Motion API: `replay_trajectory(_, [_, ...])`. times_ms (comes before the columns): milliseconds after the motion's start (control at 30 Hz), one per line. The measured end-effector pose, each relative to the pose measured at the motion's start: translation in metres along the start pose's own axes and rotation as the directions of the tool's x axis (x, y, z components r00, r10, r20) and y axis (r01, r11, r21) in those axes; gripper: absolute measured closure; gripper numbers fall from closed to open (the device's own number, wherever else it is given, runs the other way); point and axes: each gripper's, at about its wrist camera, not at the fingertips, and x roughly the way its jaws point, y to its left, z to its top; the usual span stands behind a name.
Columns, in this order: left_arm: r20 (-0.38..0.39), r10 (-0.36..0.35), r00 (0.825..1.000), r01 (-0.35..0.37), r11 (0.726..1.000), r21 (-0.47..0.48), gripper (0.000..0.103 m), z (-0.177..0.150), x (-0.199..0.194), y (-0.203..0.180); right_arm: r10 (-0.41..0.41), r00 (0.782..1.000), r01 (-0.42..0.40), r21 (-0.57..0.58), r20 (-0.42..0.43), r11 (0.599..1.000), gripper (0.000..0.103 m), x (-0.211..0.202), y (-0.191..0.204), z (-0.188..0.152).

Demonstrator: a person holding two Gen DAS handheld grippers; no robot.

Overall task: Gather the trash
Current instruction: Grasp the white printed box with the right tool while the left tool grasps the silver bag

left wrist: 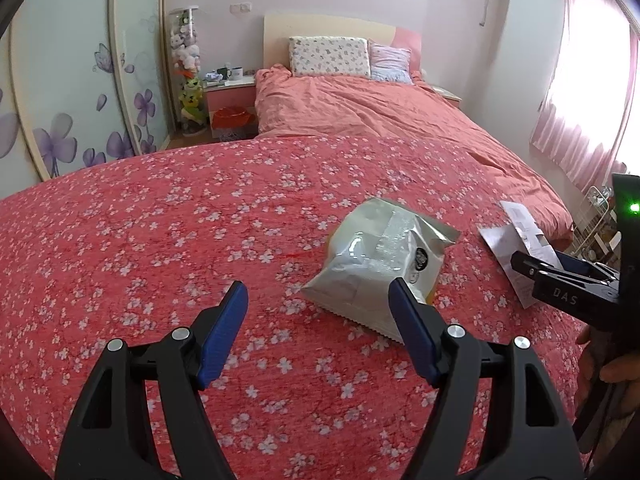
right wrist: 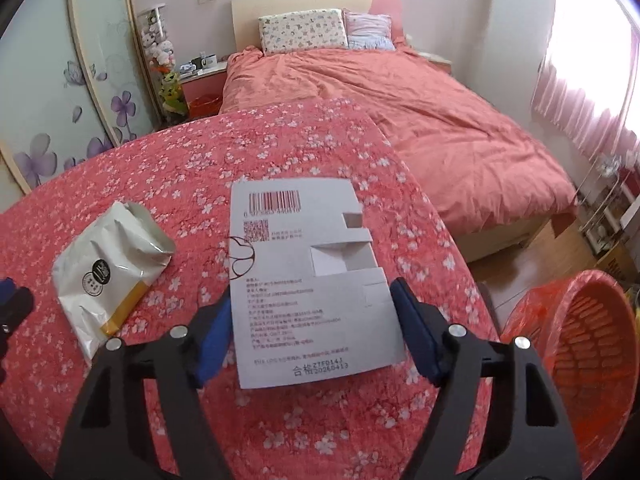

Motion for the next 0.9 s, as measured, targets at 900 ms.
replay_trajectory(900, [-0.139, 0.043, 0.989, -0.033, 0.997, 0.075, 0.013, 0.012, 0.065, -0.043, 0.024, 1.000, -0.025, 0.057, 0.016, 0.998, 0.031, -0.013, -0.037, -0.016])
